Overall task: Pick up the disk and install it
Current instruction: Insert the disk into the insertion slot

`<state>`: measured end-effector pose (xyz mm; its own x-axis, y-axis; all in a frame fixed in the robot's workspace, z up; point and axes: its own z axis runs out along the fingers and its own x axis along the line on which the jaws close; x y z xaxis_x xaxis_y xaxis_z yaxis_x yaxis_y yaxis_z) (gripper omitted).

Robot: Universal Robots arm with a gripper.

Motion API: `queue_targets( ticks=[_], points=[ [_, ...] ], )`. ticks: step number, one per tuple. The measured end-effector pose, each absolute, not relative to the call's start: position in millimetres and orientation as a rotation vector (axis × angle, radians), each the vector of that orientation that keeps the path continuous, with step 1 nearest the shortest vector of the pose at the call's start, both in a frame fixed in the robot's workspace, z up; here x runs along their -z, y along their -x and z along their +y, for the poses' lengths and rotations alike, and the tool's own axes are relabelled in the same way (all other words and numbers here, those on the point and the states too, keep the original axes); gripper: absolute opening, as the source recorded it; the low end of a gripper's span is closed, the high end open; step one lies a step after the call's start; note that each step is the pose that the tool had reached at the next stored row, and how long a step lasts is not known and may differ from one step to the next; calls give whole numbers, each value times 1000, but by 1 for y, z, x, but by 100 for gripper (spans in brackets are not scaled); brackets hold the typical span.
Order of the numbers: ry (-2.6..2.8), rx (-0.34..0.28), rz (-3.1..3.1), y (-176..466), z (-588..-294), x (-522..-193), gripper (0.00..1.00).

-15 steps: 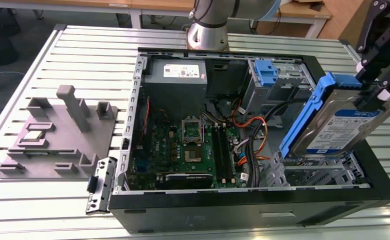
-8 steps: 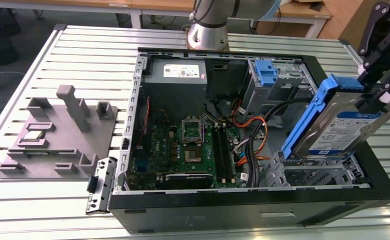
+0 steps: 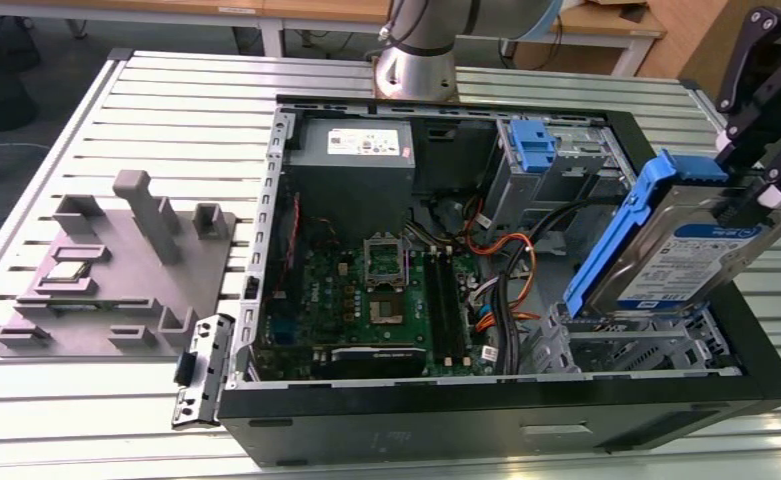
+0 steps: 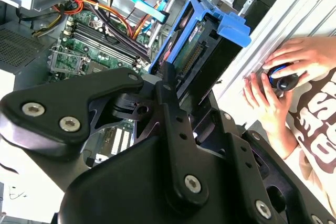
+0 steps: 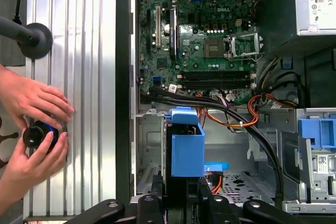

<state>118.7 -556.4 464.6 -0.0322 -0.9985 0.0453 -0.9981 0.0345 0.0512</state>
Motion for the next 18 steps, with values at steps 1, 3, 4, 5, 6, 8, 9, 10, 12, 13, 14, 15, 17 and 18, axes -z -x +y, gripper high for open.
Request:
queue_targets(
  ticks=[1,3,4,5,6,8,9,10,12,13,14,15,17,18],
  points=[
    [-2137,8,-2209,-119,-556,-464,35],
    [-2138,10,-2210,-119,-556,-463,35],
    [-2138,10,-2209,-119,-556,-463,35],
    [-2138,10,-2209,-119,-556,-462,35],
    [-2138,10,-2209,-119,-556,-462,35],
    [-2139,10,-2208,-121,-556,-461,35],
    [-2139,9,-2208,-121,-556,-461,35],
    [-2139,10,-2208,-121,-556,-460,35],
    [-2139,10,-2208,-122,-556,-458,35],
    [-2139,10,-2208,-122,-556,-456,35],
    [-2139,10,-2208,-122,-556,-455,35],
    [-2139,10,-2208,-122,-556,-455,35],
    [-2139,9,-2208,-122,-556,-455,35],
    [-2139,10,-2208,-123,-556,-455,35]
  ],
)
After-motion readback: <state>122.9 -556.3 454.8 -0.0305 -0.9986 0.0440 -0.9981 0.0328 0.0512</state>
